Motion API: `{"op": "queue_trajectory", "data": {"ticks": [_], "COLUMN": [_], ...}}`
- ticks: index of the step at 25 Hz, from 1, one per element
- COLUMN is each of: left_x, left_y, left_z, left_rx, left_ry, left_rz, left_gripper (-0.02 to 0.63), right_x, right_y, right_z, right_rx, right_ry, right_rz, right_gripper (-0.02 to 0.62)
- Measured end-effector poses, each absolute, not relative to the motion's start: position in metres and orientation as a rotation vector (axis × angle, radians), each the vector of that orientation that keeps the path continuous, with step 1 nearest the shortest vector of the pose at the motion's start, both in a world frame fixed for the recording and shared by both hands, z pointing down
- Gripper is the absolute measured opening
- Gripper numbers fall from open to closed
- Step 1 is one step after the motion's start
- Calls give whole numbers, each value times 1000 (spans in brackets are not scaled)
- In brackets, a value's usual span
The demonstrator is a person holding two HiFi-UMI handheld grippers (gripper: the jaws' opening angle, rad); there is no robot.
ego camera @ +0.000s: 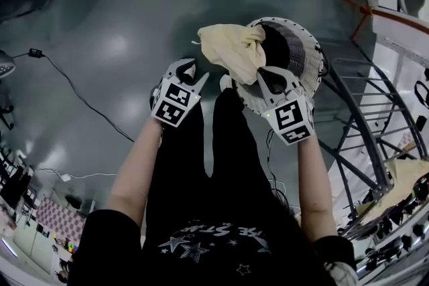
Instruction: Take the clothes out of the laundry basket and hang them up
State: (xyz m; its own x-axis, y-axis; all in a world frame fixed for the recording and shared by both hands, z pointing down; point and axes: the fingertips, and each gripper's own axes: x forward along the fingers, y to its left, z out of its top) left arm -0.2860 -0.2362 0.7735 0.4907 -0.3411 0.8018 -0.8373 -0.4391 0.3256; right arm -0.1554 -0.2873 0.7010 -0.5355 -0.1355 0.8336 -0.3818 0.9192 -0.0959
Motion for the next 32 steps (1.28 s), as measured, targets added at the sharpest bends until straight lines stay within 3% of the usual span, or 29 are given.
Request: {"op": "queue_trajectory", "data": {"ticks": [17, 27, 32], "left_x": [-283, -274, -264], "left_y": [-286, -305, -311], "left_z": [822, 865, 879], "left_rx": [2035, 1975, 1958], "left_ry": [-914, -827, -803], "left_rz": [1055, 1073, 1045], "left_gripper": [194, 262, 267], "right_x": [-75, -22, 15], "right_y": [-280, -273, -273], "right_z": [608, 602, 592], "right_rx": [420, 501, 545], "right_ry": [-2260, -2179, -2129], "right_rz": [240, 266, 256], "right_gripper": [12, 12, 12]}}
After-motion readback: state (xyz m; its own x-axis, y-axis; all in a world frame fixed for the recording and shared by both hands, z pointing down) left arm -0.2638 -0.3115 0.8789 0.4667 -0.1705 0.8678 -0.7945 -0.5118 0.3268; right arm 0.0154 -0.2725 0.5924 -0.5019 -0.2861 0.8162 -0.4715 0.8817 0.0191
